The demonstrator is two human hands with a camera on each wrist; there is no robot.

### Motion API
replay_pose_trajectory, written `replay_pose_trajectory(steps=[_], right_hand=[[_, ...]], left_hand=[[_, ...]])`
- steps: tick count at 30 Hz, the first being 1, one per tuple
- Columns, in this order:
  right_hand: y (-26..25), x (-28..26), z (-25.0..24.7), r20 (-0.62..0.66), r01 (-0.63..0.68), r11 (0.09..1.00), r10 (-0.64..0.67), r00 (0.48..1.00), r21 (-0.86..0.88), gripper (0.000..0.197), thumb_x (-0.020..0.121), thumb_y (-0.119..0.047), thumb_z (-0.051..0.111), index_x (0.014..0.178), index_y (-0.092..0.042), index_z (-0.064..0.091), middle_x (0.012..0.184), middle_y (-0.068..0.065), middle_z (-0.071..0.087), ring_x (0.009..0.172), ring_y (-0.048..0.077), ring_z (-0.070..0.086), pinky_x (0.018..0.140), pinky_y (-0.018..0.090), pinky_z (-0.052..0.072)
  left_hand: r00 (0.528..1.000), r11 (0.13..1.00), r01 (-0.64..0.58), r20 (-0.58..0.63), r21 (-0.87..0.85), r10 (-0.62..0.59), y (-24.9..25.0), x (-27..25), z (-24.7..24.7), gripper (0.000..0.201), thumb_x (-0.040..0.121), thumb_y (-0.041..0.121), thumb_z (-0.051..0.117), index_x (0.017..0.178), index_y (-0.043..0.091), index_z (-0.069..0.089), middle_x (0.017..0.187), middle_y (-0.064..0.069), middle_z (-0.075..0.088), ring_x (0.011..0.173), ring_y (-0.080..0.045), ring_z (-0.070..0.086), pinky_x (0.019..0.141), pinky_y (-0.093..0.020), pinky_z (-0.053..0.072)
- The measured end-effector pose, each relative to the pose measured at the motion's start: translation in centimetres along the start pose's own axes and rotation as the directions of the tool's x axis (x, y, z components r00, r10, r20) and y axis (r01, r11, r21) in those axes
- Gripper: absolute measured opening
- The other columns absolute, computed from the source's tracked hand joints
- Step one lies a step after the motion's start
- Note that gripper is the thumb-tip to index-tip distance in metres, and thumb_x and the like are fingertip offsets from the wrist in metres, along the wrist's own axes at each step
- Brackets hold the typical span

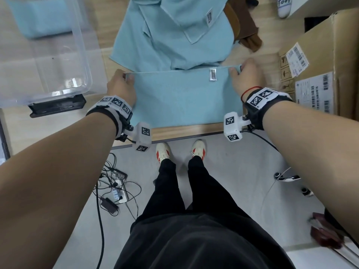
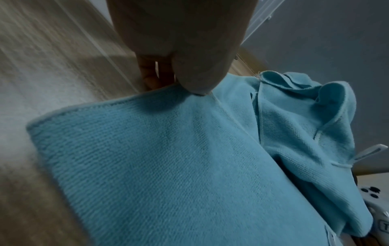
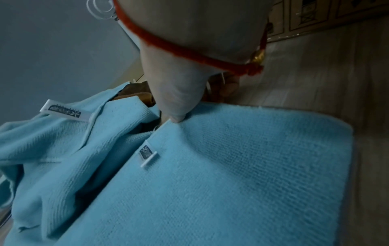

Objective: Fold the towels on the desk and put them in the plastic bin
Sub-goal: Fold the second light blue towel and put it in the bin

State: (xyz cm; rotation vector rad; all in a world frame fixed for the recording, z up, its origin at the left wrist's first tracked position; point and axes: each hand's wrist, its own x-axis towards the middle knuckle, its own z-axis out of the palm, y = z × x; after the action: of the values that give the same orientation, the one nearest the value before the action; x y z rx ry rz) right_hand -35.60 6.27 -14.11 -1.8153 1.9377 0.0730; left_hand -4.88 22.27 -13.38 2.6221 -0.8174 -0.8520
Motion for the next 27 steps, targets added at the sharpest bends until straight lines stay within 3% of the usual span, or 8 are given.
replay_pose_trajectory(steps=[4, 7, 10, 12, 16, 19, 22, 27], right_hand=[[0.5, -0.7, -0.4, -0.031, -0.034, 0.995, 0.037, 0.999, 0.09, 0.044, 0.09, -0.049, 0.055, 0.113, -0.012, 0.05, 0.113, 0.008, 0.058, 0.092, 0.031, 0.061, 0.079, 0.043, 0.052], [1.1, -1.9, -0.6, -0.002, -0.068, 0.995, 0.068, 0.998, 0.074, 0.061, 0.081, -0.059, 0.059, 0.115, -0.01, 0.051, 0.117, 0.009, 0.058, 0.1, 0.032, 0.06, 0.084, 0.046, 0.052], [2.0, -3.3, -0.2, 0.063, -0.059, 0.998, 0.06, 0.996, -0.014, 0.071, 0.073, -0.062, 0.068, 0.115, -0.007, 0.053, 0.115, 0.012, 0.059, 0.101, 0.033, 0.06, 0.086, 0.047, 0.052], [2.4, -4.3, 0.2, 0.09, -0.038, 0.998, 0.042, 0.995, -0.047, 0.072, 0.074, -0.058, 0.071, 0.116, -0.003, 0.053, 0.115, 0.015, 0.059, 0.103, 0.034, 0.059, 0.087, 0.044, 0.052], [2.7, -5.0, 0.5, 0.152, 0.015, 0.999, -0.009, 0.988, -0.039, 0.057, 0.078, -0.054, 0.065, 0.104, -0.002, 0.066, 0.106, 0.016, 0.066, 0.095, 0.033, 0.064, 0.082, 0.042, 0.055], [3.3, -5.7, 0.4, 0.16, 0.041, 0.999, -0.045, 0.986, 0.023, 0.044, 0.079, -0.046, 0.056, 0.098, -0.008, 0.069, 0.099, 0.01, 0.069, 0.087, 0.029, 0.065, 0.075, 0.04, 0.057], [4.2, -6.8, 0.5, 0.169, -0.025, 0.967, -0.019, 0.985, 0.254, 0.035, 0.086, -0.033, 0.057, 0.106, -0.006, 0.062, 0.102, 0.01, 0.069, 0.089, 0.03, 0.064, 0.078, 0.037, 0.054], [6.2, -9.1, 0.4, 0.3, -0.187, 0.846, 0.033, 0.953, 0.5, 0.051, 0.081, -0.021, 0.076, 0.122, -0.002, 0.052, 0.111, 0.006, 0.064, 0.094, 0.02, 0.065, 0.073, 0.026, 0.049]], left_hand=[[0.994, 1.0, -0.012, -0.105, -0.014, 0.011, 1.1, -1.4, 0.0, 0.029, 0.095, 0.021, 0.052, 0.119, 0.007, 0.044, 0.125, -0.013, 0.045, 0.103, -0.028, 0.051, 0.089, -0.034, 0.04], [0.978, 0.992, -0.124, -0.171, 0.007, 0.124, 2.0, -2.7, 0.1, 0.029, 0.088, 0.017, 0.059, 0.113, 0.008, 0.047, 0.121, -0.011, 0.046, 0.105, -0.026, 0.05, 0.088, -0.031, 0.04], [0.947, 0.947, -0.32, 0.008, 0.019, 0.32, 3.1, -4.0, 1.2, 0.02, 0.087, 0.019, 0.06, 0.105, 0.012, 0.052, 0.111, -0.012, 0.05, 0.091, -0.024, 0.05, 0.079, -0.027, 0.037], [0.887, 0.894, -0.448, 0.142, 0.035, 0.439, 3.9, -5.5, 2.5, 0.02, 0.086, 0.023, 0.063, 0.102, 0.015, 0.054, 0.107, -0.009, 0.048, 0.084, -0.02, 0.047, 0.075, -0.029, 0.038], [0.767, 0.791, -0.596, 0.39, 0.14, 0.509, 4.4, -8.3, 5.5, 0.034, 0.082, 0.032, 0.071, 0.109, 0.024, 0.053, 0.112, -0.002, 0.041, 0.096, -0.015, 0.044, 0.076, -0.031, 0.04], [0.764, 0.765, -0.604, 0.435, 0.223, 0.477, 3.7, -10.1, 7.0, 0.04, 0.082, 0.031, 0.072, 0.115, 0.025, 0.049, 0.119, -0.003, 0.038, 0.106, -0.02, 0.044, 0.073, -0.035, 0.044], [0.768, 0.77, -0.603, 0.415, 0.21, 0.488, 3.3, -11.5, 7.8, 0.042, 0.083, 0.03, 0.072, 0.116, 0.022, 0.049, 0.12, -0.006, 0.039, 0.108, -0.022, 0.043, 0.073, -0.036, 0.047], [0.783, 0.765, -0.594, 0.398, 0.249, 0.479, 2.9, -13.0, 8.1, 0.042, 0.084, 0.031, 0.071, 0.116, 0.02, 0.048, 0.119, -0.006, 0.039, 0.104, -0.021, 0.045, 0.072, -0.036, 0.046]])
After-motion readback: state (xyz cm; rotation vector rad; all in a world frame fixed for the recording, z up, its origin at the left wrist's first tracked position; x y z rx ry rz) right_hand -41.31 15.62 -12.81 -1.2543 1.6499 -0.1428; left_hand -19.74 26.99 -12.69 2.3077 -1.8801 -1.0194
